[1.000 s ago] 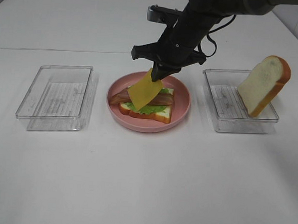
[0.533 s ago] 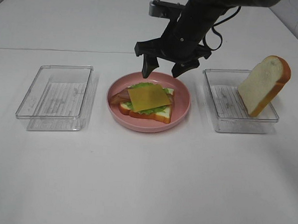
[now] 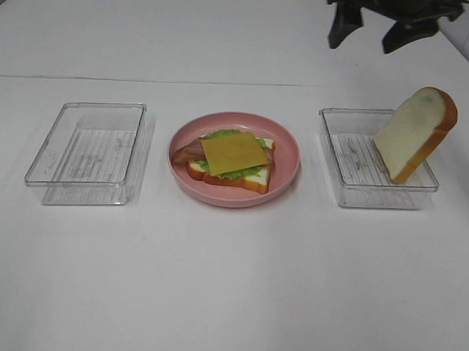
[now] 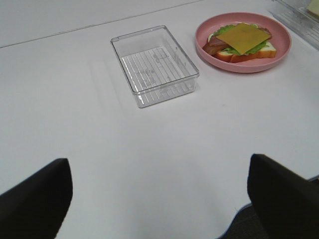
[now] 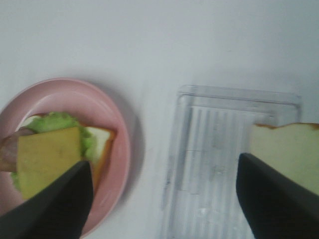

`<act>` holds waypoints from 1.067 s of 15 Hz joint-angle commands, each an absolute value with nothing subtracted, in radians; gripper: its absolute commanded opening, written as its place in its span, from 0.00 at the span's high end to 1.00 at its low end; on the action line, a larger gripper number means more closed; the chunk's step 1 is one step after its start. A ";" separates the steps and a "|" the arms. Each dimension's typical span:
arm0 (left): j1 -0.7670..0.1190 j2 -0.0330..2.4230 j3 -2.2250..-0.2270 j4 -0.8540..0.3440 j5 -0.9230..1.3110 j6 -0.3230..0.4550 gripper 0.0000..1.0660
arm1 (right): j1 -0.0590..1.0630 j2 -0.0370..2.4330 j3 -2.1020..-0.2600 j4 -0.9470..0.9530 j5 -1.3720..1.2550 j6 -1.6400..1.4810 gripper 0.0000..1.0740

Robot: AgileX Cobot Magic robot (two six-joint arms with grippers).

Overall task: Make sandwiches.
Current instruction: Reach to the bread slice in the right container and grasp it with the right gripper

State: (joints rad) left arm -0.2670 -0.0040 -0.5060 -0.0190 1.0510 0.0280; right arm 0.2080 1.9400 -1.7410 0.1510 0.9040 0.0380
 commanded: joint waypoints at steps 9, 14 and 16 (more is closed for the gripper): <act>-0.267 -0.029 -0.501 -0.023 1.040 0.025 0.16 | -0.045 1.985 -1.739 0.094 1.023 -0.030 0.30; -0.267 -0.029 -0.501 -0.023 1.040 0.025 0.16 | -0.045 2.095 -1.739 0.095 1.023 -0.038 0.31; -0.267 -0.029 -0.501 -0.023 1.040 0.025 0.16 | -0.045 2.119 -1.739 0.098 1.020 -0.041 0.57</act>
State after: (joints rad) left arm -0.2670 -0.0040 -0.5060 -0.0180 1.0510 0.0280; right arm -0.0410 2.1210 -1.7410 0.0990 1.0200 -0.0320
